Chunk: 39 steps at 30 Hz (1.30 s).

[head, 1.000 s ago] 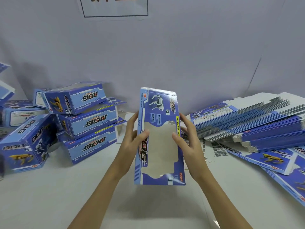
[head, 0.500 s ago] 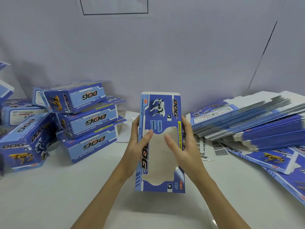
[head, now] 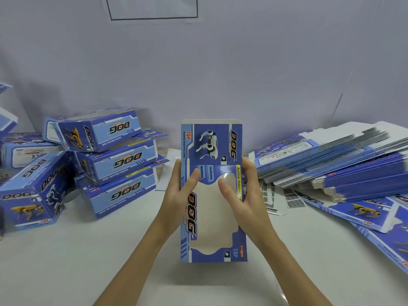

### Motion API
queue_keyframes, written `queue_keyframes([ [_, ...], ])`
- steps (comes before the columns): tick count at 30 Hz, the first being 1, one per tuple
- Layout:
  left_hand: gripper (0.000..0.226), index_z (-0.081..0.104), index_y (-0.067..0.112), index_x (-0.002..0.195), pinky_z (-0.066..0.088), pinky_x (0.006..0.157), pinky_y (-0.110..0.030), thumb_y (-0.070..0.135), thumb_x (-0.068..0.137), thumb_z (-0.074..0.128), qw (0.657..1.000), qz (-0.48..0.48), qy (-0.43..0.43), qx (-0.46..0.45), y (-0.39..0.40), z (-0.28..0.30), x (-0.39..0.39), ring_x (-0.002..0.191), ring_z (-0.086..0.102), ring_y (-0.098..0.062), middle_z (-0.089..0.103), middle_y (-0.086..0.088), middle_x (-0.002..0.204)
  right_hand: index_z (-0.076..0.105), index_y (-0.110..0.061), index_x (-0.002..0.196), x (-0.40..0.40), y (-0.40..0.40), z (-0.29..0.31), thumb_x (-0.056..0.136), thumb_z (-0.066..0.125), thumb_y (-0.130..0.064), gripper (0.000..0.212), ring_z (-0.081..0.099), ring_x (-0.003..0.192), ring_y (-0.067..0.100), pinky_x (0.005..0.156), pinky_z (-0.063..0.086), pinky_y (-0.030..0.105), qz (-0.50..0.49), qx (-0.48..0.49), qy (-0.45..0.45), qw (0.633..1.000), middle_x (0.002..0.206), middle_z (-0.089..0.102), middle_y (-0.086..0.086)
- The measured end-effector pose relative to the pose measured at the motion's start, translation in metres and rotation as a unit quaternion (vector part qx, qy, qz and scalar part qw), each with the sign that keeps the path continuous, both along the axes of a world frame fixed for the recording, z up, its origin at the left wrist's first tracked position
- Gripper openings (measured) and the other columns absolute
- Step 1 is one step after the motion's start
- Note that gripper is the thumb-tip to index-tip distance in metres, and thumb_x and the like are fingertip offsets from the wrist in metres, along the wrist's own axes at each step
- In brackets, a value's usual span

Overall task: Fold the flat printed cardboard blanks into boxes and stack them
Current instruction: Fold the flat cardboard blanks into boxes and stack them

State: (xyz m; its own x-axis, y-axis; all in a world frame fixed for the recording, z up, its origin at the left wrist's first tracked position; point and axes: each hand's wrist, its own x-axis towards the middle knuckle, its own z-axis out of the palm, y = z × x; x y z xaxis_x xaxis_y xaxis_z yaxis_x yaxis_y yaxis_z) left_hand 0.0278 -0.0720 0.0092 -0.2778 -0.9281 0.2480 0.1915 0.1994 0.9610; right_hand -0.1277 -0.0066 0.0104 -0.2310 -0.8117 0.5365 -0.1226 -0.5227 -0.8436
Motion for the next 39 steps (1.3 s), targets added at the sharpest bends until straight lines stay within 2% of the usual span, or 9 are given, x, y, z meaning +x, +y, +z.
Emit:
queue_keyframes([
  [4, 0.047, 0.036, 0.061, 0.128, 0.058, 0.074, -0.015, 0.054, 0.092, 0.065, 1.000, 0.006, 0.003, -0.024, 0.005, 0.005, -0.002, 0.109, 0.069, 0.004, 0.069, 0.034, 0.112, 0.052, -0.028, 0.132, -0.003, -0.003, 0.002, 0.098, 0.071, -0.034, 0.039, 0.071, 0.117, 0.010, 0.081, 0.060, 0.019, -0.026, -0.001, 0.007, 1.000, 0.127, 0.070, -0.012],
  [11, 0.028, 0.057, 0.071, 0.108, 0.062, 0.076, -0.026, 0.051, 0.090, 0.062, 0.996, 0.023, 0.009, -0.082, 0.003, 0.009, -0.001, 0.113, 0.072, -0.014, 0.072, 0.016, 0.120, 0.048, -0.032, 0.141, -0.004, -0.009, -0.005, 0.097, 0.072, -0.043, 0.052, 0.065, 0.128, 0.012, 0.087, 0.060, 0.023, -0.042, -0.002, 0.021, 0.999, 0.138, 0.063, -0.015],
  [17, 0.039, 0.054, 0.049, 0.138, 0.041, 0.116, -0.056, 0.056, 0.106, 0.034, 0.972, 0.127, 0.023, -0.198, 0.002, 0.008, -0.005, 0.147, 0.040, -0.025, 0.040, 0.007, 0.155, 0.021, -0.032, 0.166, 0.012, -0.010, -0.018, 0.093, 0.074, -0.054, 0.093, 0.035, 0.152, 0.018, 0.121, 0.037, 0.041, -0.095, -0.062, 0.204, 0.972, 0.164, 0.030, -0.020],
  [21, 0.045, 0.057, 0.045, 0.143, 0.055, 0.100, -0.054, 0.053, 0.111, 0.027, 0.951, 0.132, -0.042, -0.277, -0.002, 0.008, 0.002, 0.139, 0.048, -0.032, 0.040, 0.008, 0.152, 0.006, -0.047, 0.165, 0.026, -0.011, -0.018, 0.082, 0.080, -0.063, 0.113, 0.040, 0.149, 0.006, 0.121, 0.040, 0.034, -0.031, -0.003, 0.129, 0.991, 0.160, 0.036, -0.021],
  [24, 0.044, 0.048, 0.032, 0.147, 0.063, 0.076, -0.050, 0.041, 0.104, 0.054, 0.952, 0.178, -0.006, -0.248, -0.006, 0.014, 0.007, 0.106, 0.064, -0.021, 0.051, 0.002, 0.137, 0.016, -0.049, 0.160, 0.011, -0.013, -0.014, 0.081, 0.091, -0.036, 0.110, 0.062, 0.131, 0.008, 0.111, 0.052, 0.039, -0.033, 0.016, 0.033, 0.999, 0.141, 0.061, -0.013],
  [27, 0.071, 0.041, 0.028, 0.152, 0.055, 0.100, -0.037, 0.043, 0.089, 0.070, 0.944, 0.223, -0.086, -0.226, -0.017, 0.011, 0.012, 0.131, 0.050, -0.014, 0.042, 0.005, 0.144, 0.022, -0.040, 0.160, -0.003, -0.014, -0.011, 0.086, 0.087, -0.024, 0.099, 0.065, 0.129, 0.016, 0.108, 0.055, 0.049, 0.000, 0.026, 0.026, 0.999, 0.141, 0.064, -0.009],
  [30, 0.066, 0.042, 0.050, 0.147, 0.052, 0.102, -0.038, 0.058, 0.087, 0.068, 0.981, 0.092, -0.077, -0.152, -0.020, 0.012, 0.021, 0.137, 0.053, -0.013, 0.045, 0.021, 0.150, 0.026, -0.040, 0.160, -0.012, -0.011, -0.005, 0.088, 0.075, -0.034, 0.088, 0.062, 0.133, 0.020, 0.103, 0.057, 0.039, 0.045, 0.014, -0.012, 0.999, 0.146, 0.061, -0.007],
  [35, 0.037, 0.050, 0.049, 0.122, 0.064, 0.072, -0.034, 0.050, 0.093, 0.073, 0.994, -0.016, -0.021, -0.111, -0.009, 0.016, 0.019, 0.100, 0.077, -0.026, 0.074, 0.006, 0.120, 0.007, -0.045, 0.166, -0.011, -0.007, -0.004, 0.104, 0.061, -0.032, 0.084, 0.052, 0.144, 0.012, 0.100, 0.057, 0.029, 0.093, -0.004, -0.076, 0.993, 0.158, 0.048, -0.023],
  [39, 0.047, 0.049, 0.046, 0.124, 0.065, 0.070, -0.042, 0.047, 0.085, 0.076, 0.995, -0.058, 0.041, -0.069, -0.004, 0.015, 0.020, 0.087, 0.076, -0.037, 0.075, -0.007, 0.114, 0.040, -0.028, 0.149, -0.004, -0.003, -0.002, 0.107, 0.054, -0.030, 0.044, 0.064, 0.128, 0.010, 0.090, 0.062, 0.031, 0.041, -0.029, -0.035, 0.998, 0.139, 0.060, -0.013],
])
